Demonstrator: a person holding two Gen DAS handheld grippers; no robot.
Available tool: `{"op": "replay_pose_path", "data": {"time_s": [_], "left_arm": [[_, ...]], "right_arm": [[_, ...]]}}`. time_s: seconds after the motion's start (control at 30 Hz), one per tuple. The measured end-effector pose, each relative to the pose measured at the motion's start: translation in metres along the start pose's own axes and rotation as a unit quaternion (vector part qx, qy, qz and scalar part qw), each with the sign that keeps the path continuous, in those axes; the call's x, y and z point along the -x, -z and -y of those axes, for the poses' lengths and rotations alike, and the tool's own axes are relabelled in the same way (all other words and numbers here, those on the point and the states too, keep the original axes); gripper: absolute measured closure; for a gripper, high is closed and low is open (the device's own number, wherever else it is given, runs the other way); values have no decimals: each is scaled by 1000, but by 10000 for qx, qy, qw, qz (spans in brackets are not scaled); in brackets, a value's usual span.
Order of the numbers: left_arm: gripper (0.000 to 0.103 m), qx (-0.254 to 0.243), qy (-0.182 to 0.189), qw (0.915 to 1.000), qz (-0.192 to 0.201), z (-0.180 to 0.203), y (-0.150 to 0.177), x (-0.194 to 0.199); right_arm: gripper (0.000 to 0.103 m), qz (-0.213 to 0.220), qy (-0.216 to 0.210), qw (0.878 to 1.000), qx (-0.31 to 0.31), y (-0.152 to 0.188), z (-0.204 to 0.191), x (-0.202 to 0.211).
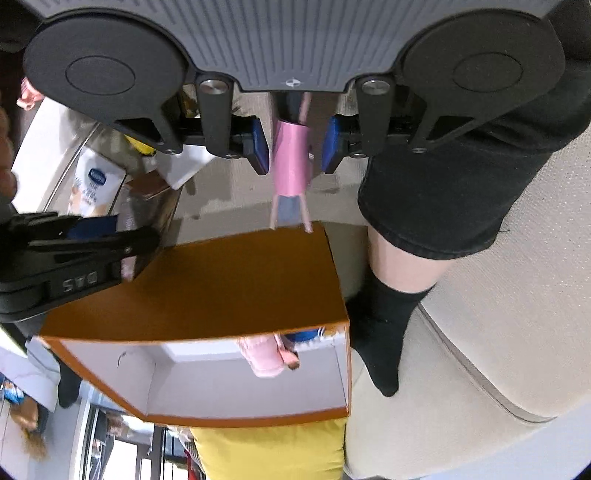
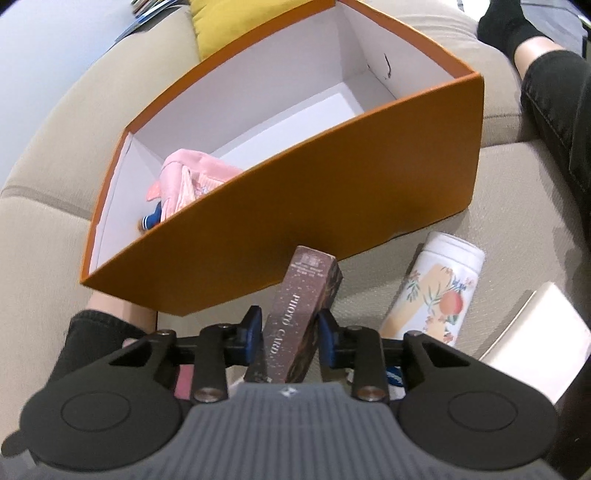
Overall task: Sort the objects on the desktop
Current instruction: 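Lower the pink wallet and photo card box into the orange box and release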
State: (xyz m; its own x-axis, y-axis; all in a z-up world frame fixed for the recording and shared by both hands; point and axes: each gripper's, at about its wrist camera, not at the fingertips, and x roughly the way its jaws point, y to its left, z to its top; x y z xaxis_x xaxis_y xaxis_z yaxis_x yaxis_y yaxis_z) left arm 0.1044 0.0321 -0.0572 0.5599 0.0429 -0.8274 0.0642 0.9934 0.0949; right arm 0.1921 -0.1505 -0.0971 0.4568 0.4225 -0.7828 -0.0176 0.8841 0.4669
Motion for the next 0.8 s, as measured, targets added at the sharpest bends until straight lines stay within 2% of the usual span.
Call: {"op": "replay_pose_path", "data": {"time_s": [0.07,0.2,0.27,0.47,0.57,0.67,0.8], "left_arm": [[76,112,106,9999,-7,-3,2,-2],[78,389,244,9989,59,-11,2,4],[78,483,372,9980,154,-14,1,14],[78,594,1013,9926,311,-15,-12,45],[78,675,1422,9867,407,-16,-26,59],[78,661,1661,9822,570,-15,-45,72],[78,666,1953,9752,795,-18,-81,82]], "right_arm": [[68,-8,-26,10000,90,1,1,1],[77,-80,-162,9998,126,0,6,11],[78,18,-223,9993,288,0,6,21],[79,85,-621,9960,631,-9,14,60],[79,116,-907,9927,787,-20,13,81],[79,194,-1196,9887,888,-30,10,102],[79,551,-1495,9810,1110,-53,-2,129]]}}
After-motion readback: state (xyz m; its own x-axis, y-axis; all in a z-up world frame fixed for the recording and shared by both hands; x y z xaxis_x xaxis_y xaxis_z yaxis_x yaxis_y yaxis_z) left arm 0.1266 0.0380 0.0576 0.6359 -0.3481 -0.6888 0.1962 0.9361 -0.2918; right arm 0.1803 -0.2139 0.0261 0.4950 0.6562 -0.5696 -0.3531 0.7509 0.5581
